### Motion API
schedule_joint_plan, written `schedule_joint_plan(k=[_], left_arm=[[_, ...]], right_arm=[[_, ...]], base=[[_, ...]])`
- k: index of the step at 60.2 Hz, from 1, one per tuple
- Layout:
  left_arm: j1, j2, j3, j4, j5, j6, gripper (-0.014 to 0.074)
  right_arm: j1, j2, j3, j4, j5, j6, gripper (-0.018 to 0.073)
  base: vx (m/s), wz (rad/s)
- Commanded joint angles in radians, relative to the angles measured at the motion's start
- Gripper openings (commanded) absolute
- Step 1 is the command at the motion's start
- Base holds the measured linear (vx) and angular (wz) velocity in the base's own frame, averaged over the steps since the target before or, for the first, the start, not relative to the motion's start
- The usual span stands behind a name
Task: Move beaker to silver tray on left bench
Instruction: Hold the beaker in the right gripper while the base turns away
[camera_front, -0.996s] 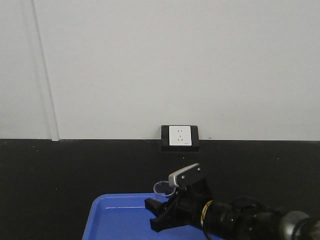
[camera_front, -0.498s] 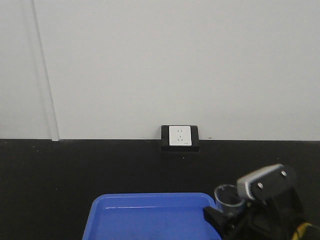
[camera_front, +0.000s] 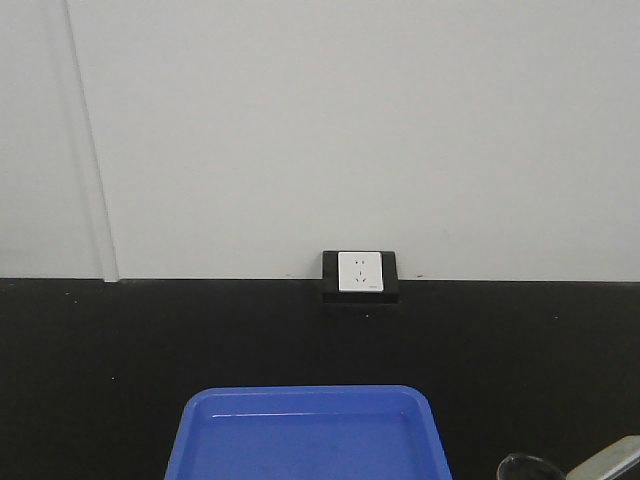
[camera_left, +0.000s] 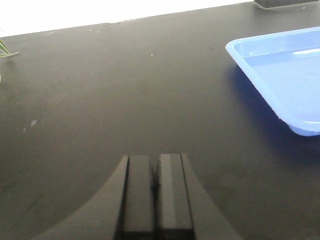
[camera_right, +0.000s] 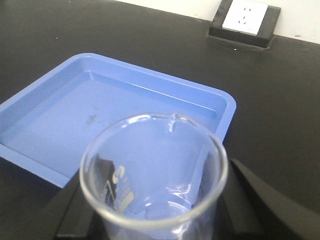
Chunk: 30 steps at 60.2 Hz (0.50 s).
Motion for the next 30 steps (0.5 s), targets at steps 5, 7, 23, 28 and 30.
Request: schedule_joint_plan(k=[5,7,23,28,30], left_arm=[[-0.004,-0.007,0.020,-0.003,-0.075,-0.002,0.0001],[-0.004,-0.007,0.020,-0.003,-0.075,-0.002,0.0001],[-0.004,-0.007,0.020,-0.003,-0.075,-0.002,0.0001],[-0.004,-0.007,0.020,-0.003,-0.075,-0.002,0.0001],[-0.004,-0.007,0.020,-0.003,-0.075,-0.002,0.0001]], right_arm=[[0.000,-0.013,-0.027,-0.004,-0.054,-0.001,-0.0014],[0.000,-0.013,-0.027,-0.004,-0.054,-0.001,-0.0014],[0.000,-0.013,-0.027,-0.004,-0.054,-0.001,-0.0014],[0.000,-0.013,-0.027,-0.004,-0.054,-0.001,-0.0014],[0.000,-0.013,-0.027,-0.004,-0.054,-0.001,-0.0014]], base=[[0.00,0.00],[0.00,0.00],[0.00,0.00],[0.00,0.00],[0.00,0.01]])
